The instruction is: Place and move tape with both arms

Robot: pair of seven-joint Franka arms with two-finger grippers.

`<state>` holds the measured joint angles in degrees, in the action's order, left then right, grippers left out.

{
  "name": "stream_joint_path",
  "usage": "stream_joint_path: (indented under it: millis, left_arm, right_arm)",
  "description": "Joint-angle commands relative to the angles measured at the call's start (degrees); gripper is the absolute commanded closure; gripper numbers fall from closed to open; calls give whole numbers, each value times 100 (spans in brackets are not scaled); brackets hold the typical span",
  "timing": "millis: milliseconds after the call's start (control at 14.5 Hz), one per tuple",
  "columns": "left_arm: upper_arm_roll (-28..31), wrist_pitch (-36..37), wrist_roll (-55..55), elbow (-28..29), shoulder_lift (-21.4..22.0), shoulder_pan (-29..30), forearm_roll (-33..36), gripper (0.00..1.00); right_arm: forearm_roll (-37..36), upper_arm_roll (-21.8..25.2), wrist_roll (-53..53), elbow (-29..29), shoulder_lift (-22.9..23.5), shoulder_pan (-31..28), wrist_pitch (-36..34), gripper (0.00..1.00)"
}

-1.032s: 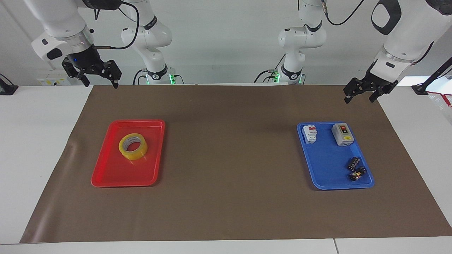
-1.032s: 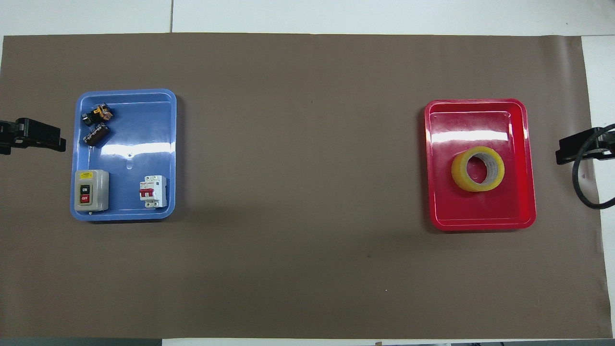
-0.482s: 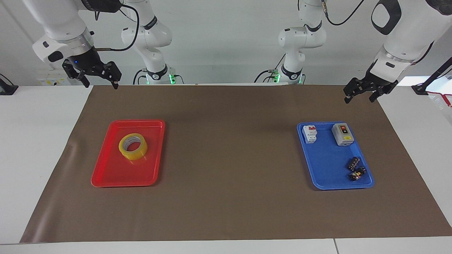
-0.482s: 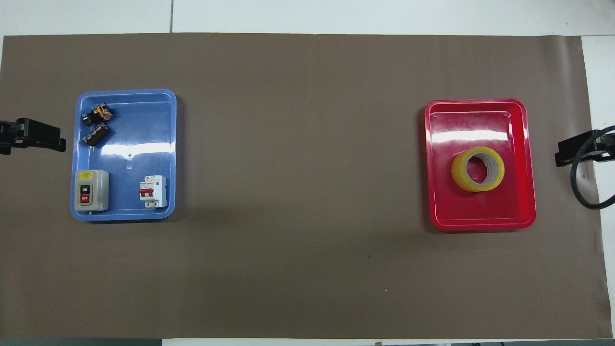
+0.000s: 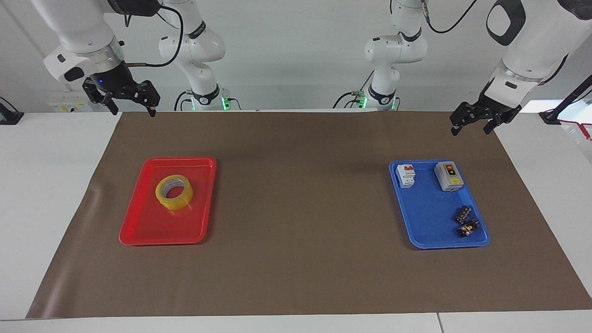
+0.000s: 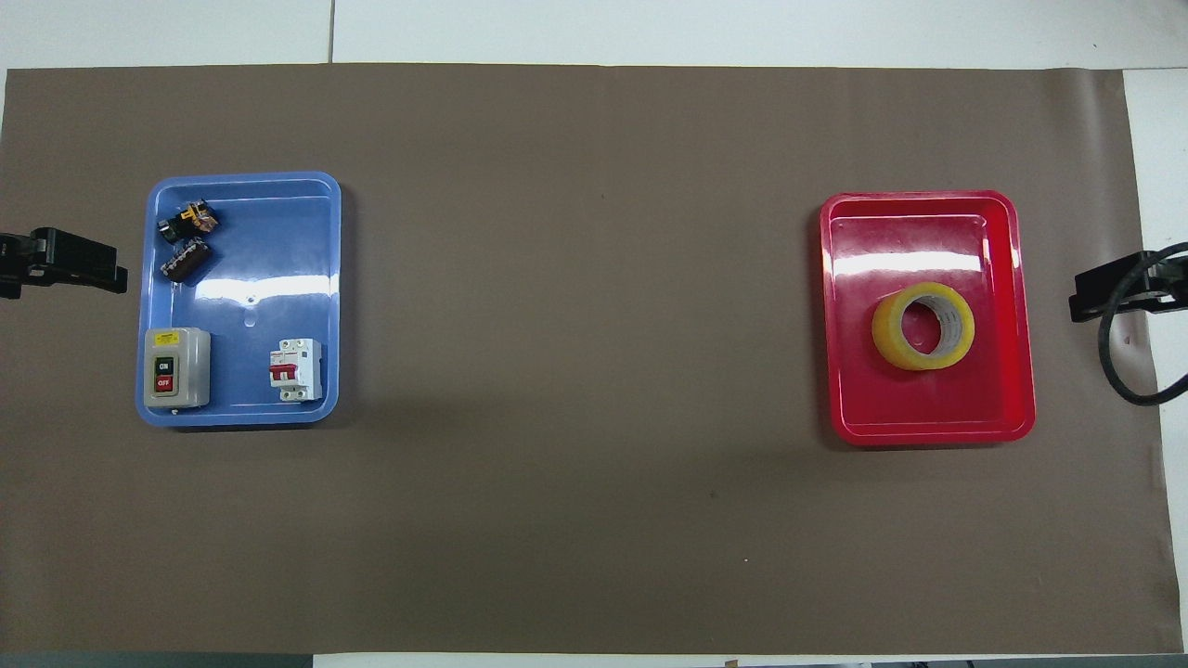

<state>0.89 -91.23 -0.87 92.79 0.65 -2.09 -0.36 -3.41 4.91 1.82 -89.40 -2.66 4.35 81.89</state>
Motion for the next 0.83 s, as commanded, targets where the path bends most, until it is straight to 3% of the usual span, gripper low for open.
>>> stream_joint_path:
  millis: [0,757]
  left_arm:
    - [7,61,-62,81,94,33,-131,0]
    - [7,61,-62,81,94,33,-131,0]
  right_arm:
    - [25,-25,-68,-69,-77,-22,20,0]
    - [157,-25,-129,213,55,-31,-15,0]
